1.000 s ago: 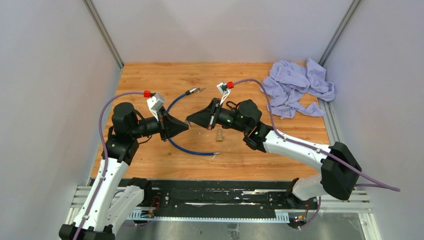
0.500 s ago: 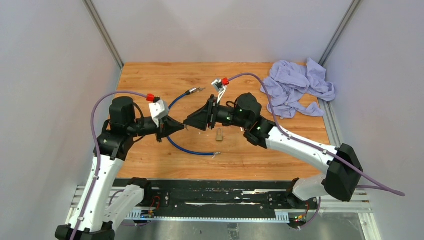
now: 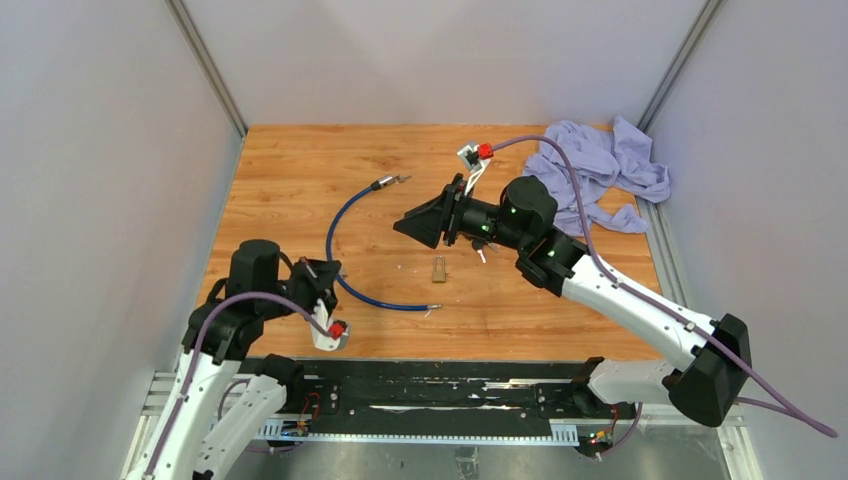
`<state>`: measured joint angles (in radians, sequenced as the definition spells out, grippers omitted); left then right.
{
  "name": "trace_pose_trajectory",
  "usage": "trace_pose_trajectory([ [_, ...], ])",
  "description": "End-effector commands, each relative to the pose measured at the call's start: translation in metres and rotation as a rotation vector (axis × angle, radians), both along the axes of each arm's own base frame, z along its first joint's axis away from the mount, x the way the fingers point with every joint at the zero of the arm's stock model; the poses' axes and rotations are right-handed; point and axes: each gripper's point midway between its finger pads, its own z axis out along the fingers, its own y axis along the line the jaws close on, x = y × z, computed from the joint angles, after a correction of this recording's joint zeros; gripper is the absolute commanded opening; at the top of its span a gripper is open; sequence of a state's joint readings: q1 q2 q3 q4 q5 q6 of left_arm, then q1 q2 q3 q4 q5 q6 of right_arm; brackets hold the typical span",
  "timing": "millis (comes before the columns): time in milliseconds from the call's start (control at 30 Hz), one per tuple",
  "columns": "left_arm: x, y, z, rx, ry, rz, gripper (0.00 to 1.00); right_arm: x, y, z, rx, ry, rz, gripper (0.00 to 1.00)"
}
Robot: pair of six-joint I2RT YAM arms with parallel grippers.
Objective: Unlock with the key
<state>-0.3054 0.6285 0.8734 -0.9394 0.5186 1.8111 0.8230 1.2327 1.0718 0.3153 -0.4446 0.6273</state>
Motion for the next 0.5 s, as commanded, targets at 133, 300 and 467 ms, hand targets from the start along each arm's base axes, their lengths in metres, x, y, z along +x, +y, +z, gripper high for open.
trace_pose_trajectory([
  [133, -0.001, -0.041, 0.055, 0.340, -0.886, -0.500, 0.00, 0.010, -0.003, -0.003, -0.012, 0.002, -0.027, 0.53],
  [300, -0.013, -0.068, 0.100, 0.188, -1.122, -0.600, 0.00, 0.005, 0.005, -0.004, 0.009, 0.037, 0.022, 0.55],
  [467, -0.015, -0.080, 0.126, 0.123, -1.274, -0.649, 0.00, -0.003, 0.022, -0.005, 0.058, 0.107, 0.132, 0.54],
])
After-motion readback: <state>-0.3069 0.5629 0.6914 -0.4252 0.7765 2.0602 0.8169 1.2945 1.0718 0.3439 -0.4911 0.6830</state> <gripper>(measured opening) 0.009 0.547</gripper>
